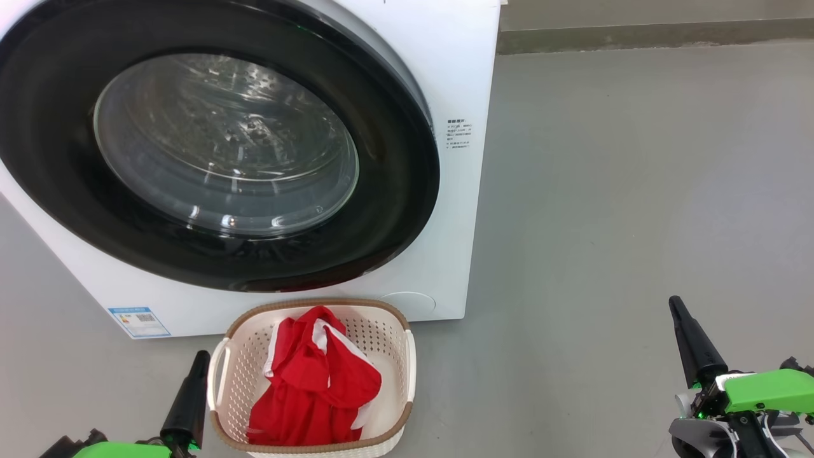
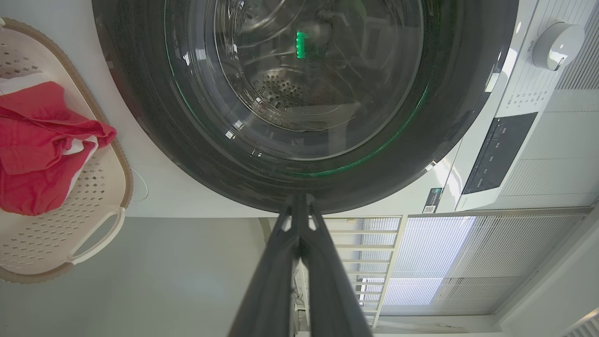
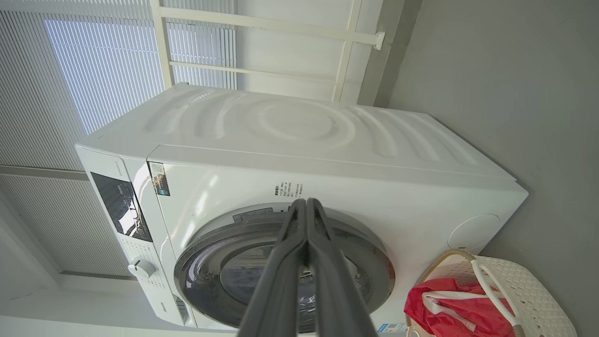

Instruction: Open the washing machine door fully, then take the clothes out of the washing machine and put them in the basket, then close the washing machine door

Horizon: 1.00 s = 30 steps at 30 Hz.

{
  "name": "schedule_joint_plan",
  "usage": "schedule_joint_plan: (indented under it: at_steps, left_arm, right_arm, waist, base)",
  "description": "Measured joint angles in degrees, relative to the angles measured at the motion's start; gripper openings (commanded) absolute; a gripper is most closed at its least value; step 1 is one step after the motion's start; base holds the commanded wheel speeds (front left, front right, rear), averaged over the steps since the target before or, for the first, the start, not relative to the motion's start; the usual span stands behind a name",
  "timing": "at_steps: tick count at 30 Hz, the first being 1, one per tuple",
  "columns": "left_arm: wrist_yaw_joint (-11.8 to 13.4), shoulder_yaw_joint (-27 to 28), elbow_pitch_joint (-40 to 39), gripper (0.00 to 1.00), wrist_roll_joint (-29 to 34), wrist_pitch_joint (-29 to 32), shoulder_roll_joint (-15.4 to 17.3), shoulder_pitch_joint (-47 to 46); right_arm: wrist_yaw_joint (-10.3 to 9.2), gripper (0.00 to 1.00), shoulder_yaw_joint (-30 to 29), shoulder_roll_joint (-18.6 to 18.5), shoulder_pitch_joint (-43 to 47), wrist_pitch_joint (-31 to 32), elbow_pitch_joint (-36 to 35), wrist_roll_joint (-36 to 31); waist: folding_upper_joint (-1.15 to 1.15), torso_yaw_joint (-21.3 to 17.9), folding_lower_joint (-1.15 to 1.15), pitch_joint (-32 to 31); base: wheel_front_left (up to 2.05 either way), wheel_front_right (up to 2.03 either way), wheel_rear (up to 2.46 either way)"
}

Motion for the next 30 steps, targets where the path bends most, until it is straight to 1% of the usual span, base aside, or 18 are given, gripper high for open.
schedule_joint_plan:
  at_steps: [30]
  left_arm:
    - [0.00,0.05,0.00,0.00,0.00,0.16,-0.02,-0.01]
  right_arm:
    - [0.00,0.00,-0.04,0.01,0.00,0.04,0.00,0.00]
  waist:
    - [0.00,0.00,0.00,0.00]
  base:
    - [0.00,0.00,0.00]
